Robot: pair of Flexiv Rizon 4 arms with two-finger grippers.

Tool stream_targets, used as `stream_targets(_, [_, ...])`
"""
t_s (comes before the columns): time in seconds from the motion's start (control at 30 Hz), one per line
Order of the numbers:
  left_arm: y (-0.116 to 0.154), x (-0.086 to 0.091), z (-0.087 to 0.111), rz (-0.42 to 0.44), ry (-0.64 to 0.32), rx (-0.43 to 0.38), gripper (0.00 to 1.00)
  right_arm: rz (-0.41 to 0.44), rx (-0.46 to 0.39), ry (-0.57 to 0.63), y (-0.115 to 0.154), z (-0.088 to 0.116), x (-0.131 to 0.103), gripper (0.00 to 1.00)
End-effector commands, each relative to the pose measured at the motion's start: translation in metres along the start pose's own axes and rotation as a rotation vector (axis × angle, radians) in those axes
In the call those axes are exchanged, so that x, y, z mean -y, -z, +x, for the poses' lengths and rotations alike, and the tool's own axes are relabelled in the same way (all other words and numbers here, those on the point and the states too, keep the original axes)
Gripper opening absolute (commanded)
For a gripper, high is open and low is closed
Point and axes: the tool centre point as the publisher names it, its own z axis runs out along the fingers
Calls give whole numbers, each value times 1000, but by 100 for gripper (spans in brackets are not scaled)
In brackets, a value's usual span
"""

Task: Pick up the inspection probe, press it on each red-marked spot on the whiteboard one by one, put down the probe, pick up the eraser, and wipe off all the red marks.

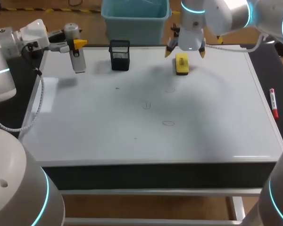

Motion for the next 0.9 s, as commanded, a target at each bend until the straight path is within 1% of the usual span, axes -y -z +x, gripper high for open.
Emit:
stream_targets(0.03, [0, 0, 0, 4, -2, 2, 0, -13, 0, 5, -8, 0, 5, 100])
stream_targets(0.67, [0, 0, 0, 4, -2, 2, 0, -70, -17, 8, -28, -1, 1, 100])
stream_targets(0.9, [0, 0, 0, 4, -2, 2, 0, -80, -15, 6, -30, -4, -1, 100])
